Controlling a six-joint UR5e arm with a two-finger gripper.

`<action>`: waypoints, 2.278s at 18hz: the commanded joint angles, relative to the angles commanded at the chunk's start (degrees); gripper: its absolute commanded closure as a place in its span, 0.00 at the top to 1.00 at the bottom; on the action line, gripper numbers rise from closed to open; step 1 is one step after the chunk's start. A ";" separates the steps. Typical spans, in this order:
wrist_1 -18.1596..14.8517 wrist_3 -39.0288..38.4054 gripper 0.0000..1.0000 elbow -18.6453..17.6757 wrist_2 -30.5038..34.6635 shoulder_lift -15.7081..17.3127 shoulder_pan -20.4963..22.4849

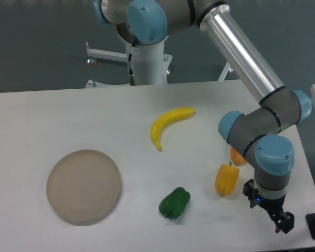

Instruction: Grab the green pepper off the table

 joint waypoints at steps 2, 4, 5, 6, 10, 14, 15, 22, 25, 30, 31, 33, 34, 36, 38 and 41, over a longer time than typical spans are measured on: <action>0.00 0.00 1.00 0.00 -0.26 0.09 0.00; 0.00 -0.09 1.00 -0.26 -0.09 0.17 -0.09; 0.09 -0.18 1.00 -0.70 -0.26 0.44 -0.09; 0.09 -0.26 1.00 -0.88 -0.44 0.53 -0.17; -0.17 -3.42 1.00 -1.05 -1.67 0.97 -0.61; -0.26 -6.58 1.00 -4.56 -2.28 3.77 -1.23; -0.18 -7.64 1.00 -6.22 -2.90 4.82 -1.23; 0.18 -24.76 1.00 -16.25 -9.76 12.38 -3.42; 0.35 -30.92 1.00 -20.38 -13.08 14.94 -4.04; 0.53 -32.87 1.00 -27.06 -16.87 17.31 -4.22; 0.79 -33.13 1.00 -27.94 -17.22 17.40 -4.31; 1.84 -33.31 1.00 -28.82 -17.31 17.23 -5.18; 2.19 -33.40 1.00 -29.18 -17.32 17.14 -5.36; 2.46 -33.57 1.00 -29.53 -17.32 17.05 -5.45; 2.55 -33.84 1.00 -29.71 -17.32 16.79 -5.89; 4.39 -34.54 1.00 -30.23 -17.32 16.44 -6.42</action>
